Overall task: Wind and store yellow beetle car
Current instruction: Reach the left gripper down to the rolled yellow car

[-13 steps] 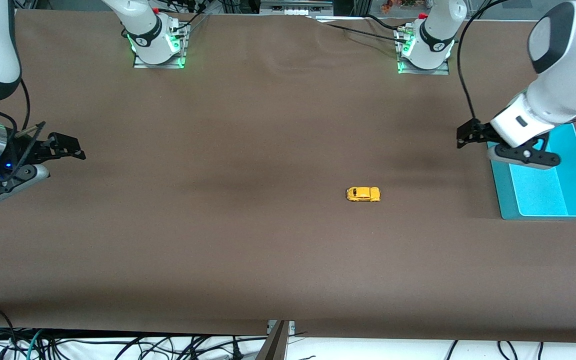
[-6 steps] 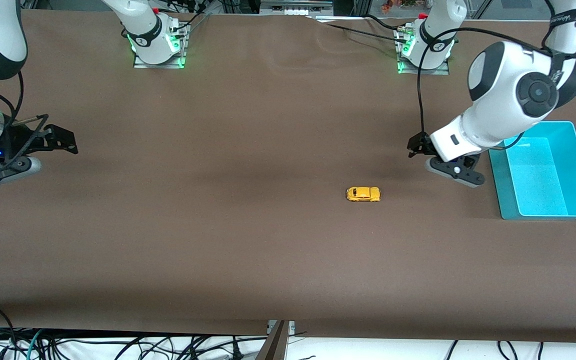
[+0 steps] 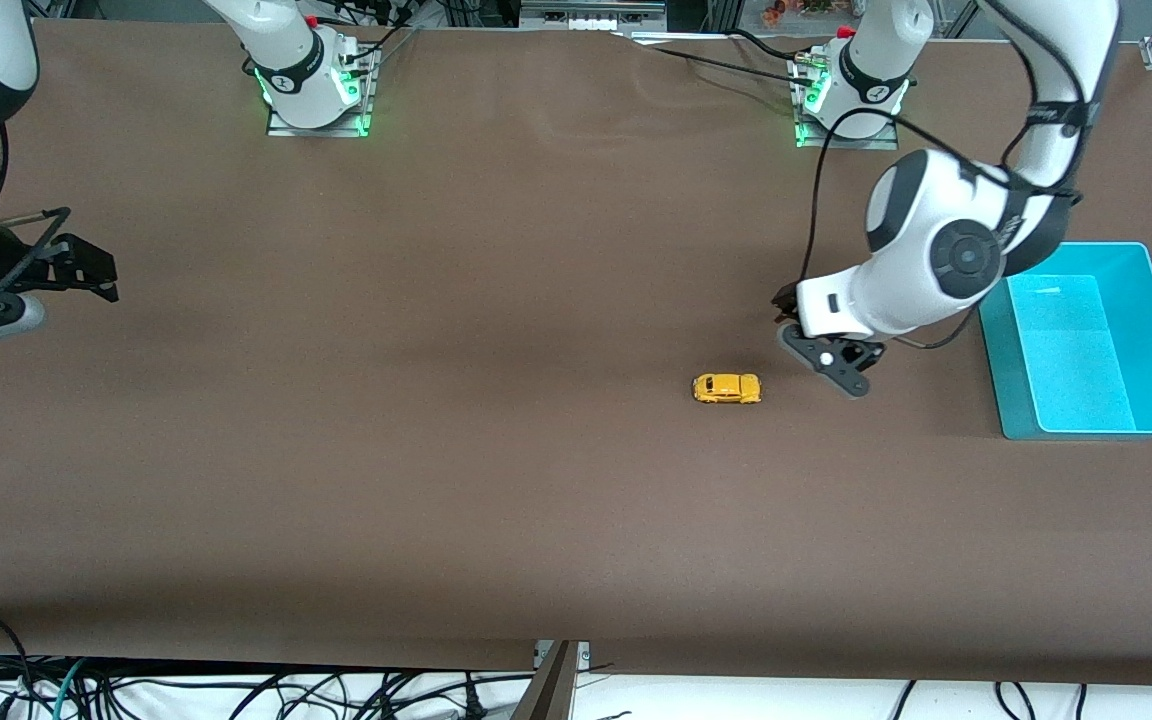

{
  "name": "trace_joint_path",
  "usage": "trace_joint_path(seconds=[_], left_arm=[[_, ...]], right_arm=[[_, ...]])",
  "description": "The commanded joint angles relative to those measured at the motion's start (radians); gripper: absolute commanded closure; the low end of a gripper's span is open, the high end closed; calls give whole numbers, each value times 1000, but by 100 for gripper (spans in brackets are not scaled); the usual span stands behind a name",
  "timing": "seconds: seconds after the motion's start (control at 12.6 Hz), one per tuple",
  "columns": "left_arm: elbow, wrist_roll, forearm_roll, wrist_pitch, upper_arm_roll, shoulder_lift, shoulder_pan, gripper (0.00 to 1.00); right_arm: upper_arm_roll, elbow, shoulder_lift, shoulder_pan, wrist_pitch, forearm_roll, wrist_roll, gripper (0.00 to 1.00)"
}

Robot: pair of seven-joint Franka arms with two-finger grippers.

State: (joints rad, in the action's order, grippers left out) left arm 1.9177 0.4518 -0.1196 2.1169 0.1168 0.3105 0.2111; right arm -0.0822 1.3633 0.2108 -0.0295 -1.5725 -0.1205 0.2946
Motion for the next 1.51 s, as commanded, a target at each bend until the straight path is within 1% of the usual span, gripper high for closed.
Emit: trace_joint_path(seconds=[0.0, 0.24, 0.32, 0.4, 0.48, 0.56, 0.72, 0.8, 0.88, 1.03, 1.19, 1.43], left_arm=[[-6, 179, -23, 104, -12, 67, 49, 0], [-6, 387, -22, 222, -12, 133, 97, 0], [-6, 457, -20, 262, -12, 154, 103, 0], [-8, 543, -22, 303, -12, 179, 119, 0], [-8, 589, -23, 334, -12, 197, 128, 0], [-8, 596, -22, 342, -12, 206, 132, 0], [-12, 607, -9, 345, -14, 223, 136, 0], [-12, 637, -12, 366, -16, 235, 139, 0], [-12, 659, -12, 389, -16, 240, 137, 0], [-12, 676, -12, 393, -20, 249, 139, 0], [-12, 679, -11, 396, -25, 272, 142, 0], [-14, 679, -15, 394, -34, 282, 148, 0]], right_arm=[[-11, 0, -31, -12, -17, -18, -3, 0], [-7, 14, -50, -26, 15, -8, -12, 0], [-4, 20, -53, -30, 32, -7, -47, 0], [-4, 23, -62, -30, 54, -5, -127, 0], [-4, 25, -67, -30, 83, -2, -194, 0], [-5, 26, -71, -30, 103, -1, -210, 0], [-5, 34, -83, -44, 129, 37, -215, 0], [-5, 37, -90, -52, 131, 47, -215, 0], [-1, 37, -90, -52, 131, 47, -213, 0], [18, 36, -87, -50, 132, 48, -213, 0], [19, 34, -76, -50, 131, 48, -213, 0], [18, 33, -74, -50, 128, 50, -212, 0]])
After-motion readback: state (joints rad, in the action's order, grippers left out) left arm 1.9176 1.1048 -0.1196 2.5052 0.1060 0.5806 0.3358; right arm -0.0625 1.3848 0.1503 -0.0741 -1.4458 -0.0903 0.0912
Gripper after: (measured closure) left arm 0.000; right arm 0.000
